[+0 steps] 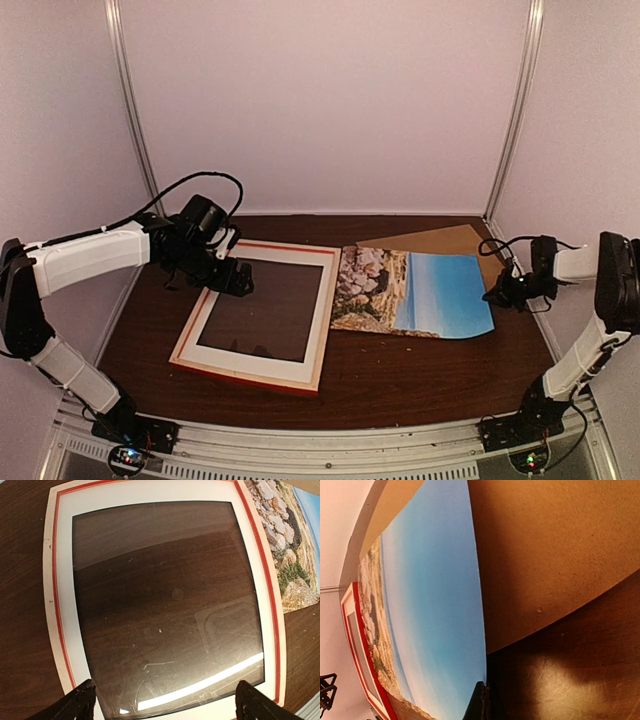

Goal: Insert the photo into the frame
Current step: Pick up the photo from the backboard, then pass from the right arm to the left

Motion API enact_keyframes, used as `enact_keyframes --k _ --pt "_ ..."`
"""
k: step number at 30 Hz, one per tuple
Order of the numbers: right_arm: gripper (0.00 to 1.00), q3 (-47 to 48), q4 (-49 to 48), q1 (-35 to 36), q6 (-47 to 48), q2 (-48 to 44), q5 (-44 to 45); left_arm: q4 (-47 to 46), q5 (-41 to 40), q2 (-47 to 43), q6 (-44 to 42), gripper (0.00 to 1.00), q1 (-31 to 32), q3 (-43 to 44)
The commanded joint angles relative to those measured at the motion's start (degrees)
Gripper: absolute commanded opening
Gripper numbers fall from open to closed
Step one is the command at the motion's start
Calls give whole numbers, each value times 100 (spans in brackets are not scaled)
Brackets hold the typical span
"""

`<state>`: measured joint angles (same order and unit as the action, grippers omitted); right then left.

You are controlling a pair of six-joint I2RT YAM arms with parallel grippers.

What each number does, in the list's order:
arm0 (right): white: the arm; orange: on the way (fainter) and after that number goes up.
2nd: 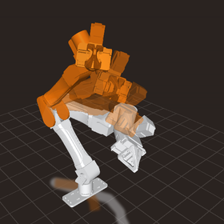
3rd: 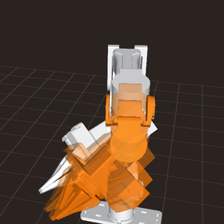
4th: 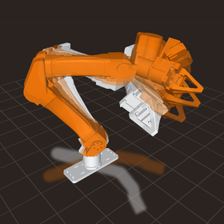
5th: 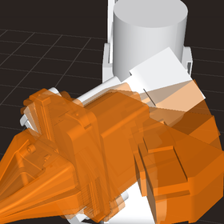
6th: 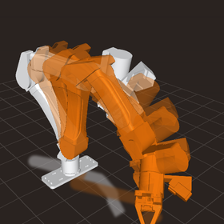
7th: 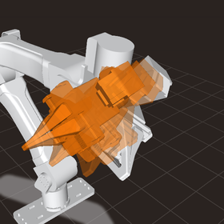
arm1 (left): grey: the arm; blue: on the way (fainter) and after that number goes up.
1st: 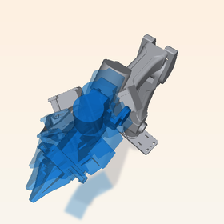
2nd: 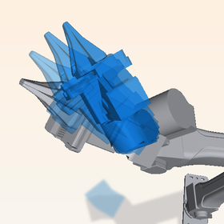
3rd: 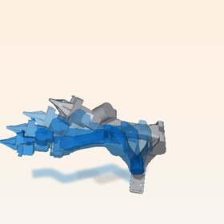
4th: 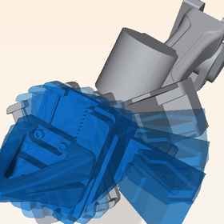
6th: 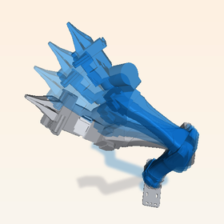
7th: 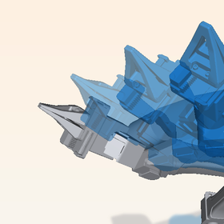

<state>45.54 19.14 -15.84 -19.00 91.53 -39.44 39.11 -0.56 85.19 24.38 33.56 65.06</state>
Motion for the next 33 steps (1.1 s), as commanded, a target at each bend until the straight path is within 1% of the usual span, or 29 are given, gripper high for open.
enact_keyframes --k 1,7,13,15,19,22,27,33 --pt "0 274 407 46 73 -614 -142 -150 38 56 45 98 19 92" --pt "0 855 1275 167 230 -1369 -72 -162 -8 60 24 98 19 201" --pt "0 1920 2473 864 670 -1888 234 -319 56 -36 -101 98 19 288" --pt "0 2261 2781 1092 627 -1969 310 -405 320 -89 -118 98 19 290" --pt "0 2621 2569 1566 30 -2164 313 -883 670 -225 -115 97 78 115" --pt "0 2874 2261 2247 -477 -2164 428 -1359 612 -383 -202 97 348 -19" --pt "0 3343 1752 2904 -1202 -1928 517 -1936 -10 -417 -795 96 1122 126" --pt "0 3705 1228 3166 -1944 -1771 488 -2731 -650 -14 -1959 95 2173 429"
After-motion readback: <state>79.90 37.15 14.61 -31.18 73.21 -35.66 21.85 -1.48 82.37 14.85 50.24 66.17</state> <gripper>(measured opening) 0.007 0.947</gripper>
